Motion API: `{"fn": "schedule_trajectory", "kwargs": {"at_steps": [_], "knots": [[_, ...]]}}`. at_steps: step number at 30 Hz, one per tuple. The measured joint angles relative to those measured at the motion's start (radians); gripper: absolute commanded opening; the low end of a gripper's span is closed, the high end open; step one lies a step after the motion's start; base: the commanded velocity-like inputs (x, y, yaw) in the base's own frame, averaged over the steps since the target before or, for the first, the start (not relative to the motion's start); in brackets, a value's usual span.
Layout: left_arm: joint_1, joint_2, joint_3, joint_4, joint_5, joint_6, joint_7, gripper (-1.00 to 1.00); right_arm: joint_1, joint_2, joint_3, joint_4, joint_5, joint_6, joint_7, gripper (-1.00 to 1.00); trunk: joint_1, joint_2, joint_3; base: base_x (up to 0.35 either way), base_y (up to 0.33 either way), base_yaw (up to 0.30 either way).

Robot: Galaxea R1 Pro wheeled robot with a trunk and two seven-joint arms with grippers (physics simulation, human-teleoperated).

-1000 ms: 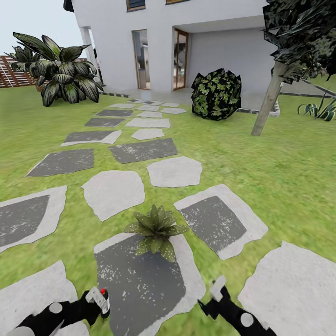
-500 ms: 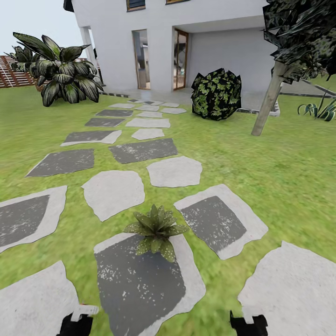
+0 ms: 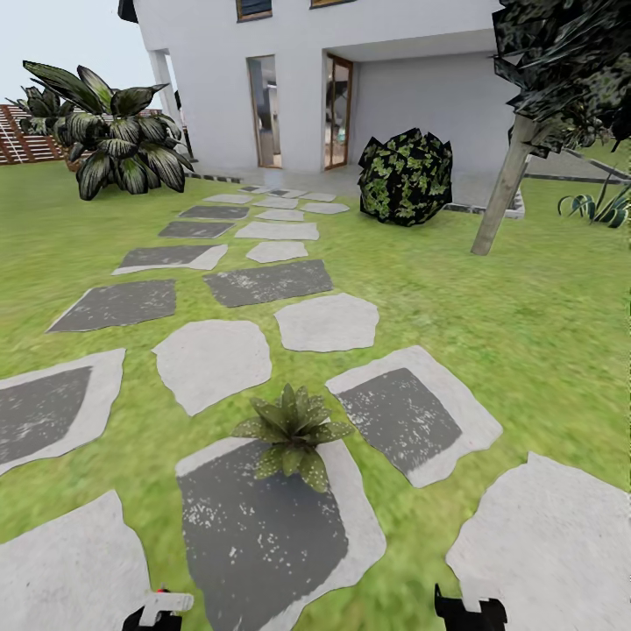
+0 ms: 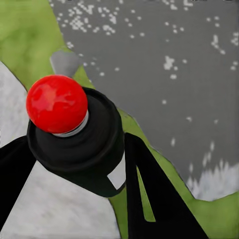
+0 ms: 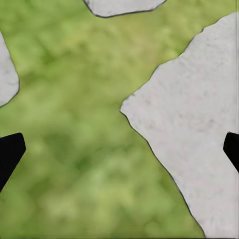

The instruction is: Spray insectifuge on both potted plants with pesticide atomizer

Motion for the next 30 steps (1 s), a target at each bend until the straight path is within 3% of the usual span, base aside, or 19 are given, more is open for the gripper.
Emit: {"fn": "schedule_trajectory", "kwargs": {"at_steps": [23, 24, 27, 30], "knots": [[0.011, -0.007, -0.002, 0.001, -0.003, -0.001, -0.001, -1.0, 0.0, -0.004, -0.002, 0.0, -0.001, 0.0, -0.001, 1.0, 0.0, 0.0, 0.004, 0.0, 0.0, -0.278], [0.013, -0.007, -0.002, 0.001, -0.003, -0.001, -0.001, -1.0, 0.0, -0.004, -0.002, 0.0, -0.005, 0.0, -0.001, 1.0, 0.0, 0.0, 0.004, 0.0, 0.0, -0.3], [0.015, -0.005, -0.002, 0.0, -0.004, -0.002, -0.001, -1.0, 0.0, -0.008, -0.002, 0.0, -0.073, 0.0, -0.001, 1.0, -0.008, 0.014, 0.01, 0.0, 0.0, -0.3], [0.015, -0.005, -0.002, 0.0, -0.004, -0.002, -0.001, -1.0, 0.0, -0.008, -0.002, 0.0, -0.09, 0.0, -0.001, 1.0, -0.019, 0.035, 0.02, 0.0, 0.0, -0.3]]}}
